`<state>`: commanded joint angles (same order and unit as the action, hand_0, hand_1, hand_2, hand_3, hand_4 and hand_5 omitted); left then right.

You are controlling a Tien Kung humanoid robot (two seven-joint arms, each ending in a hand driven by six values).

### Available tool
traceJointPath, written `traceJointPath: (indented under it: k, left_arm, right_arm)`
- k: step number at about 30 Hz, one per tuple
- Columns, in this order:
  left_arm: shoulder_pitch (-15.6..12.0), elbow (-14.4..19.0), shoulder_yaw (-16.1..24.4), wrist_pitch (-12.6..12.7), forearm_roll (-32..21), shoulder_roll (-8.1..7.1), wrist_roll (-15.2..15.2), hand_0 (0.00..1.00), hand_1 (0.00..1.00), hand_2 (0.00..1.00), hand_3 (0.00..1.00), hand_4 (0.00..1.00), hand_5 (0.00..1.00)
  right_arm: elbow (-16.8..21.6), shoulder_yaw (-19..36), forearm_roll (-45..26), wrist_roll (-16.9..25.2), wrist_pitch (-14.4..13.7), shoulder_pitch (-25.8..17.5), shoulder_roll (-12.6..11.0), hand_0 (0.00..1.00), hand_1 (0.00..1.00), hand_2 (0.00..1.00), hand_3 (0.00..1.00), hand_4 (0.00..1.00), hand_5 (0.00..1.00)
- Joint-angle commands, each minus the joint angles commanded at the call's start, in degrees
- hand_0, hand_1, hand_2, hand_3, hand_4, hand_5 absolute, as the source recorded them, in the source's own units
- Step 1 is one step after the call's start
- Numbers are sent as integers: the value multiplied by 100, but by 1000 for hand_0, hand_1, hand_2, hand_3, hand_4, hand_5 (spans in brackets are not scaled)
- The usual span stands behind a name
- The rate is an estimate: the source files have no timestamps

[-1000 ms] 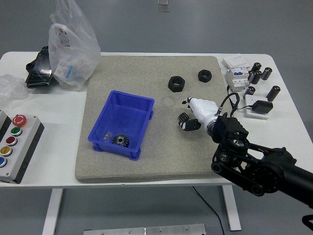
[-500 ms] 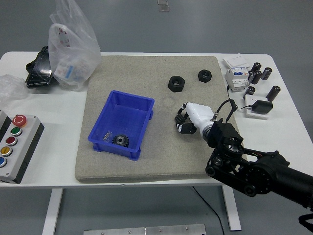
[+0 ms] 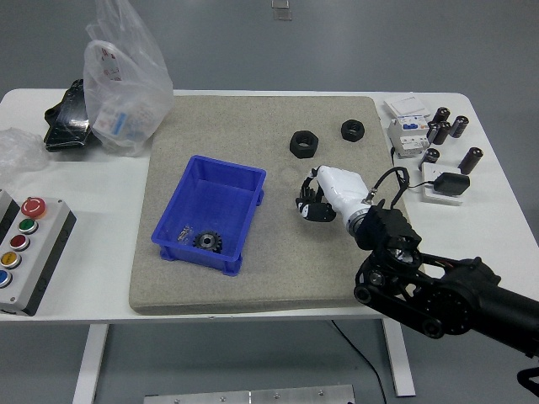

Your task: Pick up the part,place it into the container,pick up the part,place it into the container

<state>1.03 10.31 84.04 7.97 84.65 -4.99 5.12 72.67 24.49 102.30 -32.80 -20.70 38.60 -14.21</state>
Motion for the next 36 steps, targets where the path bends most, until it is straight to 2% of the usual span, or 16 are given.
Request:
traceJointPath:
  k: [5,9,12,15,16,17,19,21,22,28,29,36]
  left_arm:
    - [-3,0,11,1,4,0,8,629,562,555,614,687,279]
    - [-4,0,13,0,2,1,15,629,562,555,614,687,279]
    - [-3,0,14,0,2,-1,24,628,563,555,614,687,279]
    - [-1,0,10,0,-3,-5,30,628,563,555,614,687,279]
    - [-2,0,9,1,-5,-7,31,628,563,555,614,687,279]
    - [-3,0,11,2,-3,-8,34,627,562,555,614,687,279]
    - [-5,0,16,3,4,-11,42,627,562,555,614,687,279]
    - [-4,0,17,3,7,-15,46,627,562,555,614,687,279]
    - [-3,0,17,2,8,-17,46,627,562,555,613,686,278]
    - [8,0,8,-2,4,-19,40,627,562,555,613,686,278]
    - [8,0,10,-3,7,-19,41,627,562,555,613,686,278]
    - [2,0,21,-5,20,-22,46,627,562,555,614,685,277]
  right_arm:
    - [490,-23,-270,164,-304,184,47,393,558,346,570,619,41]
    - [858,-234,-714,525,-728,368,153,393,558,346,570,619,41]
    - [992,-540,-1157,909,-1073,513,235,437,568,397,572,633,38]
    - [989,-739,-1537,1221,-1171,586,286,437,568,397,572,633,38]
    - [982,-778,-1670,1310,-1165,602,302,437,568,397,572,633,38]
    - [973,-806,-1779,1371,-1142,615,317,484,628,527,605,651,6]
    - [944,-857,-2013,1486,-1059,636,345,484,628,527,605,651,6]
    - [883,-897,-2302,1596,-834,644,380,484,628,527,605,651,6]
    - [859,-901,-2407,1620,-735,644,390,591,712,696,682,490,130]
    - [761,-841,-2767,1687,-124,615,421,591,712,696,682,490,130]
    - [757,-821,-2757,1687,-68,607,422,656,754,815,798,551,322]
    - [761,-715,-2641,1635,152,552,420,658,763,822,814,557,316]
